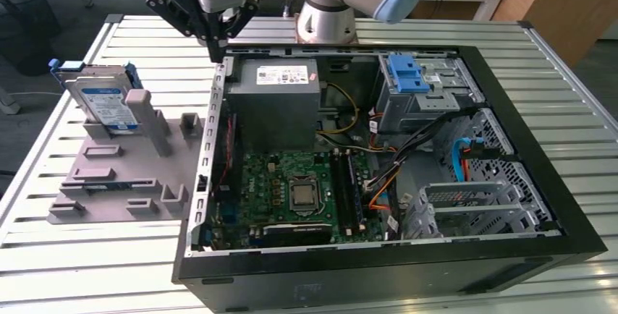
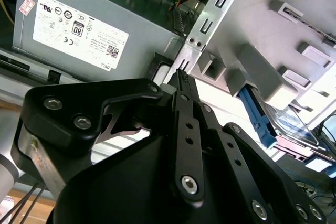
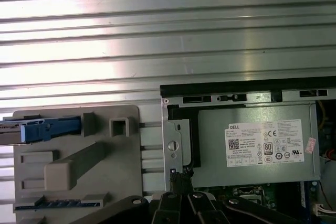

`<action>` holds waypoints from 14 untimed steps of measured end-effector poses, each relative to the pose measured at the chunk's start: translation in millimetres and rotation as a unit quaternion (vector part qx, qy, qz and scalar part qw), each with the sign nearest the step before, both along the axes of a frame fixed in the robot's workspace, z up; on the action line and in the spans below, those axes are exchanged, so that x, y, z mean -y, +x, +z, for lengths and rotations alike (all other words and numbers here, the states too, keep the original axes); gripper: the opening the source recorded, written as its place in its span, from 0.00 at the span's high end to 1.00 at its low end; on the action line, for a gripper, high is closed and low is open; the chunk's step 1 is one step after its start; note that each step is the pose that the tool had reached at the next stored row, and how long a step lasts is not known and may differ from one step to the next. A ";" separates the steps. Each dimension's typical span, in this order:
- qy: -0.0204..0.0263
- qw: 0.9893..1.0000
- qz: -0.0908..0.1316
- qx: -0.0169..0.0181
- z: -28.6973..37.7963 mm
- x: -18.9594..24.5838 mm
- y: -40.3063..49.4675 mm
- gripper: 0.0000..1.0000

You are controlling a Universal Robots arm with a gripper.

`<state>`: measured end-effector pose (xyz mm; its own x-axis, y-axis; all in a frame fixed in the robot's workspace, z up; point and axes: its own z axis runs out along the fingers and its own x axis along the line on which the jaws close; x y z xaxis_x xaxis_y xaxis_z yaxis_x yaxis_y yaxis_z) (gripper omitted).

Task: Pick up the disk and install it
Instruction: 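Reach for the disk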

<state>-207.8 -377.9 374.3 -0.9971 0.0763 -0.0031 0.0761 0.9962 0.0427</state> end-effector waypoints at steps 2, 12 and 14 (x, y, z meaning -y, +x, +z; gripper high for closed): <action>0.000 1.000 0.000 0.000 0.0 -0.1 -0.4 0.89; 0.000 1.000 0.000 0.000 -0.3 -1.1 -7.6 0.89; 0.000 1.000 0.000 0.000 -0.4 -1.4 -9.6 0.89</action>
<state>-217.4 -376.5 373.9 -0.9971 0.0762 -0.0031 0.0760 0.9962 0.0428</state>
